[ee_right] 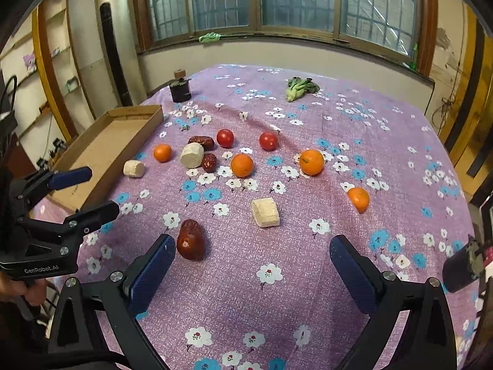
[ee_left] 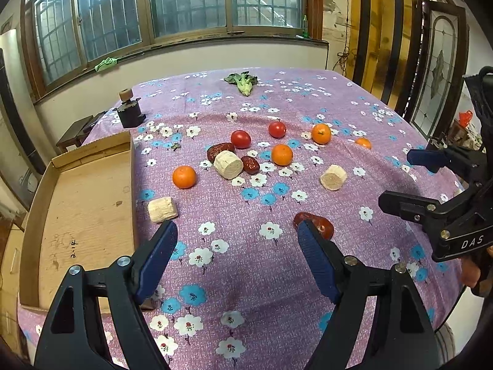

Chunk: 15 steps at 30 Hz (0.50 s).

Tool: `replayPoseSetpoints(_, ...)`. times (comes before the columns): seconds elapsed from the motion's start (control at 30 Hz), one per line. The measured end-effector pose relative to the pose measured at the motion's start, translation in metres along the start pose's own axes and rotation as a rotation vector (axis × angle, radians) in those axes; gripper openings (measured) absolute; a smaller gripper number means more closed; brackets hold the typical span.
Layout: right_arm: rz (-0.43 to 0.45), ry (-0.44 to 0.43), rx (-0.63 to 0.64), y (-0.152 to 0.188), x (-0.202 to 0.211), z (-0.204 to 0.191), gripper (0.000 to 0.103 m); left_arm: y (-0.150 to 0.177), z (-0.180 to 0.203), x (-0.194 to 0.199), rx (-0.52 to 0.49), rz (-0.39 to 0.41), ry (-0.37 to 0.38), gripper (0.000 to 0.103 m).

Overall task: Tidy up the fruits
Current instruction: 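Move left tool toward the red date while right tool approaches the beige cube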

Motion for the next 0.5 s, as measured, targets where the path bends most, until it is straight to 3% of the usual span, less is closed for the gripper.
replayPoseSetpoints(0.5, -0.048, -0.003, 0.016, 0.008, -0.001, -0.002, 0.101, 0.016, 0.002, -0.01, 0.004, -0.03, 0.011, 0.081)
Point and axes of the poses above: each gripper's, at about its wrist camera, not at the fingertips, and x roughly against the way its jaws point, z to its right, y to its underside, the point moved 8 cm from there along -x, roughly the way its jaws point, and after that the axes turned 1 degree about z, right-handed, at the moved point
